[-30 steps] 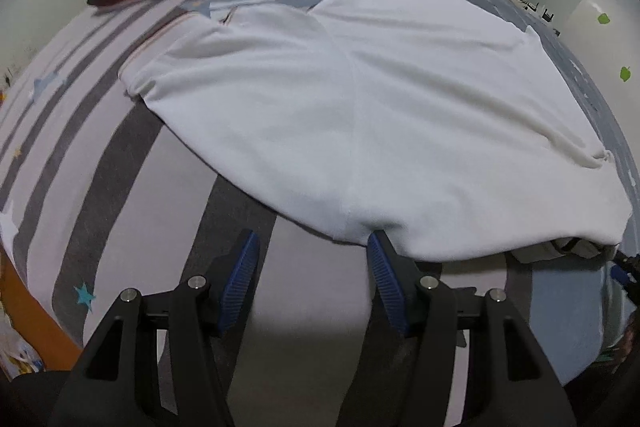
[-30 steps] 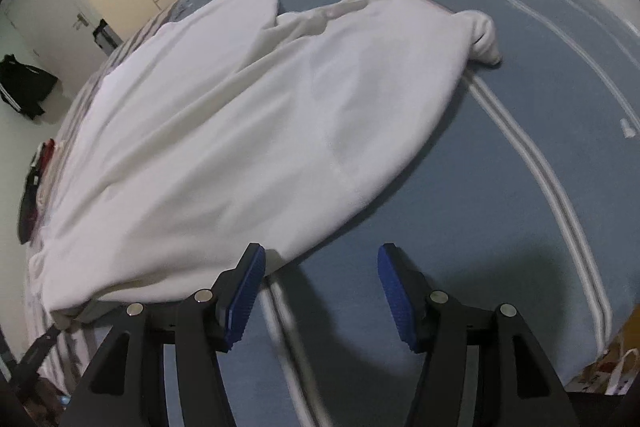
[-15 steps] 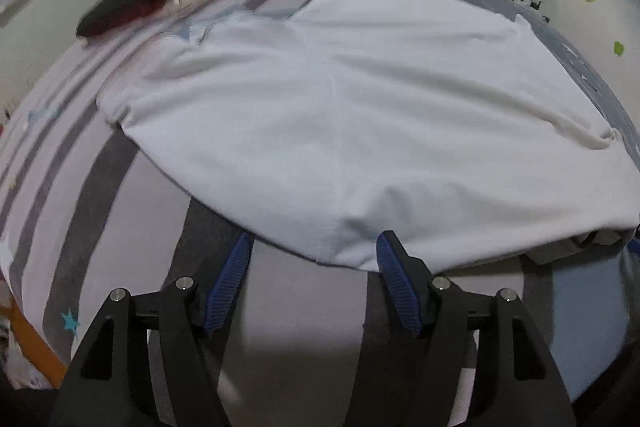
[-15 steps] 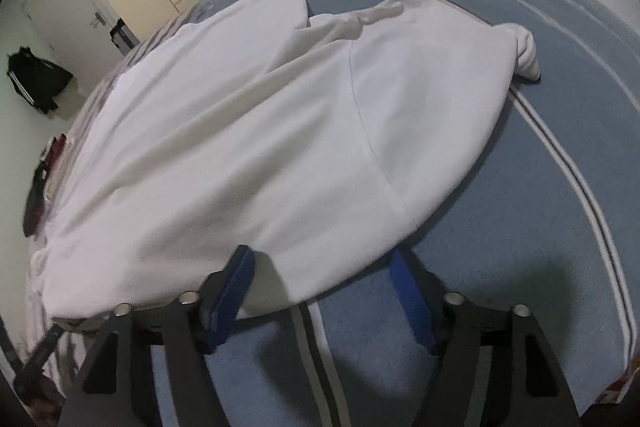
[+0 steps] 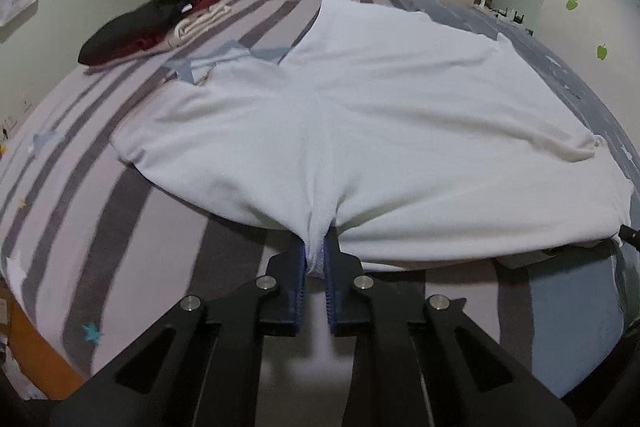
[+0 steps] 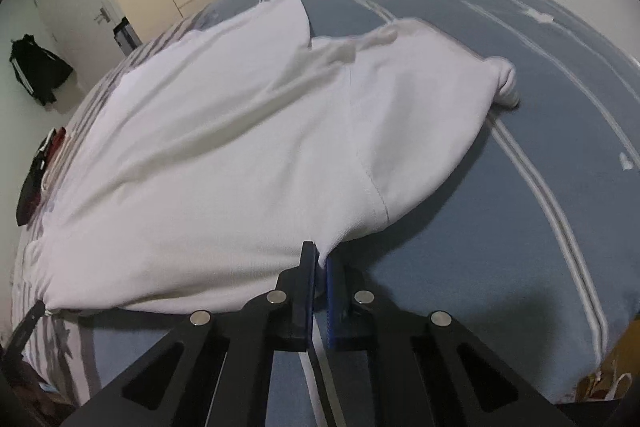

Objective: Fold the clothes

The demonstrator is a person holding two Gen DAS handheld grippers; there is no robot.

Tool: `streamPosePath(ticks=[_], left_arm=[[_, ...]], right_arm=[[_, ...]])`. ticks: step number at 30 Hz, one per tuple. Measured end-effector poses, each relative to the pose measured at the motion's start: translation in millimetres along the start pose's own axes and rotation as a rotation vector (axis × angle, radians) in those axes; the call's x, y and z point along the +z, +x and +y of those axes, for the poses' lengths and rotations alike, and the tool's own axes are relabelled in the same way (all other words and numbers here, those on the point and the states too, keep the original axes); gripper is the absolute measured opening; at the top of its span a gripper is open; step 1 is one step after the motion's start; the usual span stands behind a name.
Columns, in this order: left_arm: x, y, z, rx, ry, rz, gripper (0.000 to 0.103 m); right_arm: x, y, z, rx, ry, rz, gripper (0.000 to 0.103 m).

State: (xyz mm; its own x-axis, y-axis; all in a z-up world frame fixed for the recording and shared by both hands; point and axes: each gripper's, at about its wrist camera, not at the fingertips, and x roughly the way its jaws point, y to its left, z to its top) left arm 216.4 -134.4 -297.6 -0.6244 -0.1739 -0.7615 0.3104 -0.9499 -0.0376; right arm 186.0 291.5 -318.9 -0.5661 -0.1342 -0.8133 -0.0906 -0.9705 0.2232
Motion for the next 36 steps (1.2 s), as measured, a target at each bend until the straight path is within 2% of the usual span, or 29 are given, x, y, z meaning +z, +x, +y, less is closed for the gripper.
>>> streamPosePath(ticks=[4, 10, 14, 18, 21, 22, 23, 27, 29, 32, 36], left_arm=[[3, -23, 6, -0.005, -0.013, -0.026, 0.006], [-3, -42, 5, -0.001, 0.012, -0.013, 0.005], [-14, -40, 1, 0.034, 0.044, 0.024, 0.005], [-24, -15, 2, 0.044, 0.063, 0.119, 0.006], [-26, -11, 5, 0.060, 0.037, 0.167, 0.015], [-26, -12, 8, 0.074, 0.017, 0.182, 0.022], [-26, -15, 11, 0.087, -0.001, 0.183, 0.026], [-10, -41, 32, 0.110, -0.076, 0.080, 0.027], [2, -47, 42, 0.117, -0.103, 0.033, 0.030], [22, -33, 56, 0.129, -0.114, 0.005, 0.031], [53, 6, 81, 0.140, -0.129, -0.004, 0.031]], right_arm=[[-3, -22, -4, 0.000, 0.004, -0.004, 0.004], [-14, -42, -10, -0.022, 0.007, 0.019, 0.002], [-22, -42, -10, -0.049, -0.015, 0.050, 0.002], [-33, -17, -6, -0.074, -0.049, 0.138, 0.004], [-37, -11, -9, -0.072, -0.039, 0.186, 0.009], [-37, -13, -11, -0.076, -0.034, 0.188, 0.010], [-35, -18, -12, -0.086, -0.034, 0.180, 0.010], [-20, -48, -14, -0.133, -0.054, 0.061, 0.013], [-7, -59, -12, -0.143, -0.080, -0.013, 0.020], [21, -54, -6, -0.100, -0.103, -0.056, 0.035], [62, -18, -2, -0.148, -0.158, -0.084, 0.036]])
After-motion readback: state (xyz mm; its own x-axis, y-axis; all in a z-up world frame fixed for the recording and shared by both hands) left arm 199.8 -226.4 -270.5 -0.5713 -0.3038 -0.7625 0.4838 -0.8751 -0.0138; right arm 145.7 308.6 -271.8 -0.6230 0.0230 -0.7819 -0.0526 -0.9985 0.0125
